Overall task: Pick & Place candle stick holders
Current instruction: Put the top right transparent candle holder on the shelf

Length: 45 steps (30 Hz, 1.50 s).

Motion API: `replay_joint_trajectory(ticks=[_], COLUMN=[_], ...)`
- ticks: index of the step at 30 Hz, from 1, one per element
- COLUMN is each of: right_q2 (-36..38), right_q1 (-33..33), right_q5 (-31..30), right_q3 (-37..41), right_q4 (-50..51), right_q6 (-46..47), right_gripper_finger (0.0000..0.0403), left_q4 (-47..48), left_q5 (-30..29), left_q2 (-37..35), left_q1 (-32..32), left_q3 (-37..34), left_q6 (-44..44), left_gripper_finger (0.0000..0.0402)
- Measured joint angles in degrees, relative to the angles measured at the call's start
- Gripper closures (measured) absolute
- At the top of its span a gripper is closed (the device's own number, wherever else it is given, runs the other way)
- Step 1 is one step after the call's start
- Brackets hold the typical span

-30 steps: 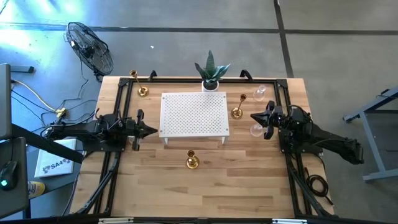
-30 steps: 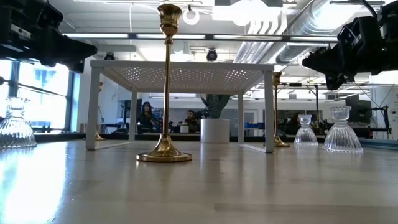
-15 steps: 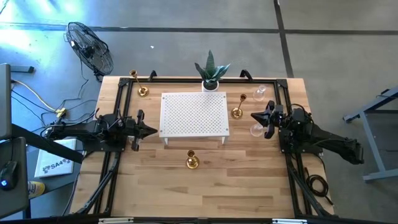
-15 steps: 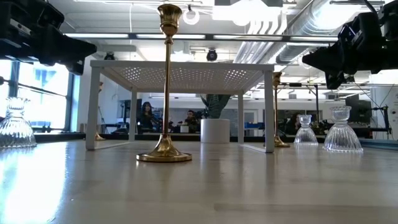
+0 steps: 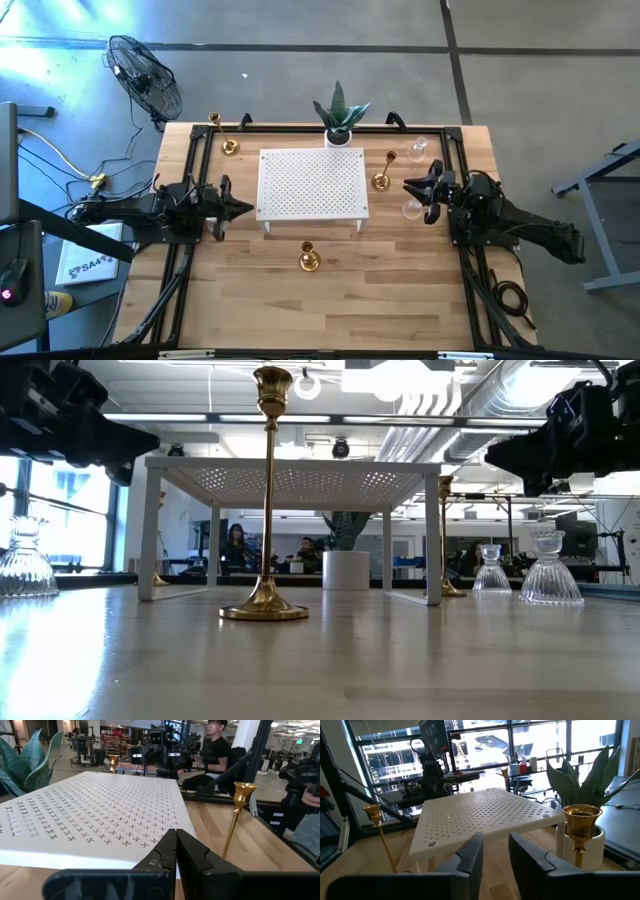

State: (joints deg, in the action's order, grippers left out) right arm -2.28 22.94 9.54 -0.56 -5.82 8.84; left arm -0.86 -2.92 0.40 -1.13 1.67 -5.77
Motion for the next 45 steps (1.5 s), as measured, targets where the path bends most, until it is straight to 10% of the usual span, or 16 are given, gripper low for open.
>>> replay_joint_trajectory(ticks=[11,25,45], right_q2=[-0.02,-6.85,-33.03], right_q1=[0.0,0.07,0.51], right_q5=[-14.79,-48.77,-43.44], right_q3=[-0.38,-11.65,-33.49], right_q4=[1.35,18.01,39.44], right_q6=[-7.7,8.81,19.4], right_gripper_finger=[0.0151,0.0123,0.0123], left_q4=[-0.04,-1.08,-3.89], left_q5=[-1.82,-16.79,-7.98], left_q2=[0.0,0.0,0.0], left_q1=[0.0,0.0,0.0], left_q3=[0.73,0.95,1.01], left_q6=[1.06,19.81,13.93], left_gripper_finger=[0.0401,0.0401,0.0401])
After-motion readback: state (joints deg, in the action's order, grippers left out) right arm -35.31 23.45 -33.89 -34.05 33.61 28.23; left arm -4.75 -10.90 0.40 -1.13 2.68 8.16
